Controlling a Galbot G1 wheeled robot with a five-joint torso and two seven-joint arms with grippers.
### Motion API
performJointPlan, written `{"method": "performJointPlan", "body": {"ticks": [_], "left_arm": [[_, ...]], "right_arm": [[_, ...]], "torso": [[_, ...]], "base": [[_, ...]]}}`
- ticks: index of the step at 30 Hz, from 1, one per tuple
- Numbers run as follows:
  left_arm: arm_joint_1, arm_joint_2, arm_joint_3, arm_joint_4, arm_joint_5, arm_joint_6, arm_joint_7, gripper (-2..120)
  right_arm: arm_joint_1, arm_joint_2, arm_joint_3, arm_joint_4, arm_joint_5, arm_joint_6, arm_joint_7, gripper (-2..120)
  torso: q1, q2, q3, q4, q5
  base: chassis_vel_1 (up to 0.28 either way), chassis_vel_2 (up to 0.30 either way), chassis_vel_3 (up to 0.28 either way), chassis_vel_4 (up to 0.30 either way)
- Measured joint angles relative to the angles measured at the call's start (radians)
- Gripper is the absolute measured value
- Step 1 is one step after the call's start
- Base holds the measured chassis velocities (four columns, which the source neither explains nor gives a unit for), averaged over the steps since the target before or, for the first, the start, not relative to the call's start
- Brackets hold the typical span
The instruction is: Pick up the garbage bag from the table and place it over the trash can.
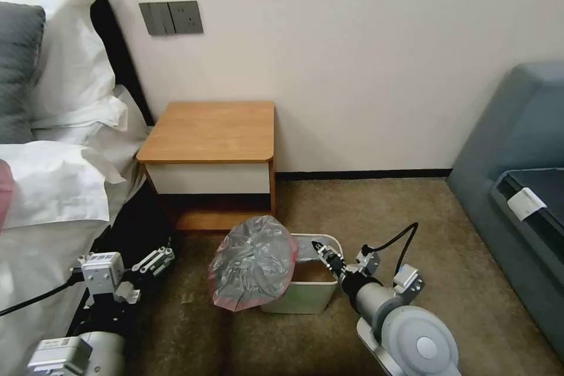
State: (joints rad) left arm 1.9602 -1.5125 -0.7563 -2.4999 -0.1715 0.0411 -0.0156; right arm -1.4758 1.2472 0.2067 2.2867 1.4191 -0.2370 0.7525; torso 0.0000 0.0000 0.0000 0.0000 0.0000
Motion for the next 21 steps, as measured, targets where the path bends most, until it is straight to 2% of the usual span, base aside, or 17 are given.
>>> {"method": "performJointPlan", "body": {"ticks": [3, 4, 8, 14, 18, 21], "left_arm": [[-0.005, 0.002, 0.003, 0.0, 0.0, 0.0, 0.0, 100], [-0.005, 0.002, 0.003, 0.0, 0.0, 0.0, 0.0, 100], [-0.01, 0.006, 0.009, 0.0, 0.0, 0.0, 0.0, 100], [-0.025, 0.022, 0.028, 0.0, -0.001, 0.011, 0.0, 100], [-0.035, 0.042, 0.069, 0.0, -0.001, 0.032, 0.0, 99], [-0.047, 0.067, 0.142, 0.0, 0.003, 0.05, -0.002, 97]], "right_arm": [[-0.023, -0.005, 0.012, 0.037, 0.0, -0.003, 0.005, 78], [-0.023, -0.005, 0.012, 0.037, 0.0, -0.003, 0.005, 78], [-0.049, -0.011, 0.032, 0.091, -0.007, -0.005, 0.008, 97], [-0.062, -0.02, 0.047, 0.121, -0.046, -0.005, 0.0, 100], [-0.061, -0.022, 0.047, 0.125, -0.098, -0.002, -0.016, 100], [-0.056, -0.021, 0.047, 0.13, -0.127, 0.0, -0.024, 100]], "torso": [[0.0, 0.0, 0.0, -0.0001, 0.0], [0.0, 0.0, 0.0, -0.0001, 0.0], [0.0, 0.0, 0.0, 0.0, 0.0], [0.0, 0.0, 0.0, 0.0, 0.0], [0.0, 0.0, 0.0, 0.0, 0.0], [0.0, 0.0, 0.0, 0.0, 0.0]], "base": [[0.0, 0.0, 0.0, 0.0], [0.0, 0.0, 0.0, 0.0], [0.0, 0.0, 0.0, 0.0], [0.0, 0.0, 0.0, 0.0], [0.0, 0.0, 0.0, 0.0], [0.0, 0.0, 0.0, 0.0]]}}
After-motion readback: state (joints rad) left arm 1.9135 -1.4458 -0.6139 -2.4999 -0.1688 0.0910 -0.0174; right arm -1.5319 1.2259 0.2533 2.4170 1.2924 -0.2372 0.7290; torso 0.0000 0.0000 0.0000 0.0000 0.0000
